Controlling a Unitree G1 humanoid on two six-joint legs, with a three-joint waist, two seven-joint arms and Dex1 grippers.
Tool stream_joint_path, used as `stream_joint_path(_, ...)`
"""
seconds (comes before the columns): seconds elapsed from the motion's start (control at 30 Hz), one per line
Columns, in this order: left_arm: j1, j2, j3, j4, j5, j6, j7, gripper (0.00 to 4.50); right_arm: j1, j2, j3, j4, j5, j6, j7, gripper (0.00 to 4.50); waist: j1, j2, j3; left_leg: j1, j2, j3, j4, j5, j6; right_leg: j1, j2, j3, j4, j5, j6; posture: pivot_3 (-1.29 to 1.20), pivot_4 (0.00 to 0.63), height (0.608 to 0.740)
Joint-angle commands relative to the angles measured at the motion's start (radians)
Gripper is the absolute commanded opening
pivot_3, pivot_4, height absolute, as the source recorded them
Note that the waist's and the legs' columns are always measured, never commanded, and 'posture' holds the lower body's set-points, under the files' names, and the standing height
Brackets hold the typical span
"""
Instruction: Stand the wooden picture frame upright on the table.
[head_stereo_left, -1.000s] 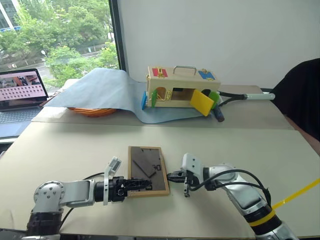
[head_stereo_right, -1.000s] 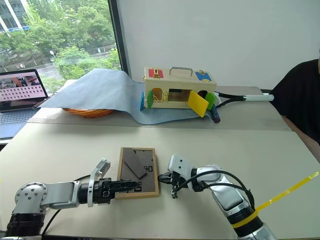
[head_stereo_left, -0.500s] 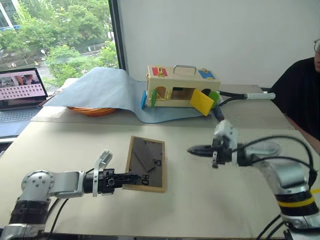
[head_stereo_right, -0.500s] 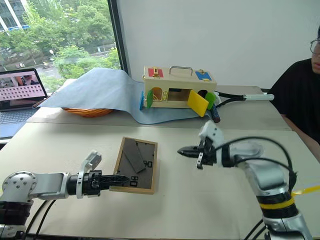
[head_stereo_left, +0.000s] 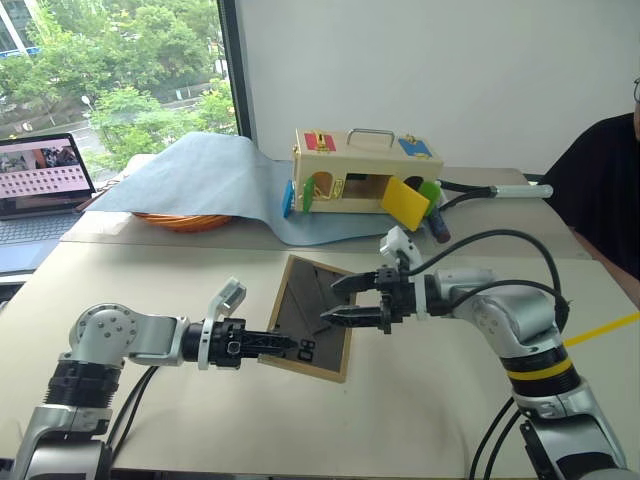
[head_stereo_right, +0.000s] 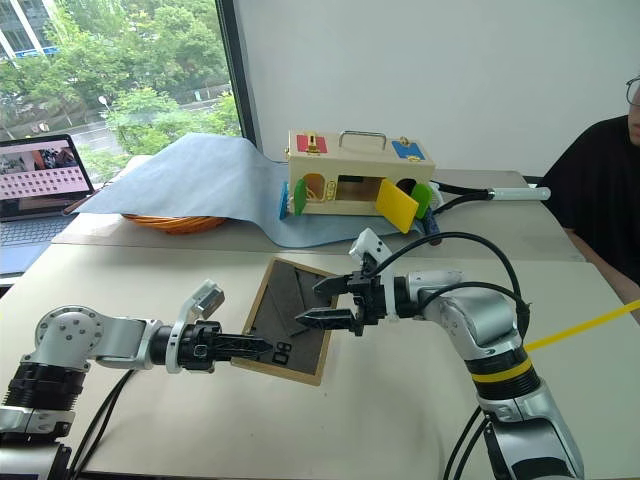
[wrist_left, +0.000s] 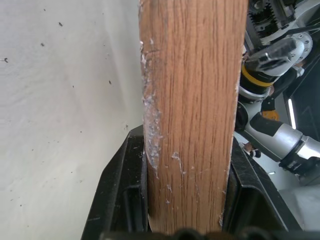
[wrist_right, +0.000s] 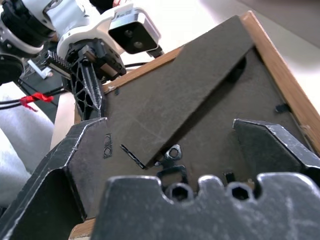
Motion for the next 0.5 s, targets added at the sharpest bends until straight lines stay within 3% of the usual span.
stream_joint_path(0.03, -0.051, -0.027, 0.015, -0.008, 0.019, 0.012, -0.062, 1.17, -0.003, 0.024, 0.003, -0.068, 0.042, -0.01, 0.024, 4.46, 0.0, 0.0, 0.0, 0.0, 0.0, 0.0, 0.0, 0.0, 0.0, 0.0, 0.0, 0.0, 0.0, 0.0, 0.0, 0.0, 0.15, 0.67)
stream_joint_path(0.17, -0.077, -0.048, 0.028, 0.017, 0.058, 0.032, -0.078, 1.17, 0.011, 0.036, -0.045, -0.126, 0.093, -0.029, 0.034, 4.46, 0.001, 0.0, 0.0, -0.001, 0.0, -0.001, 0.0, 0.0, 0.0, 0.0, 0.0, -0.001, 0.0, 0.0, 0.0, 0.0, 0.15, 0.67)
stream_joint_path(0.5, -0.091, -0.038, 0.08, 0.074, 0.102, 0.079, -0.153, 1.17, 0.049, -0.101, -0.189, -0.207, 0.17, -0.047, 0.067, 4.46, -0.002, 0.0, 0.0, -0.001, 0.0, -0.002, 0.0, 0.0, 0.0, 0.0, 0.0, -0.002, 0.0, 0.0, 0.0, 0.0, 0.15, 0.67)
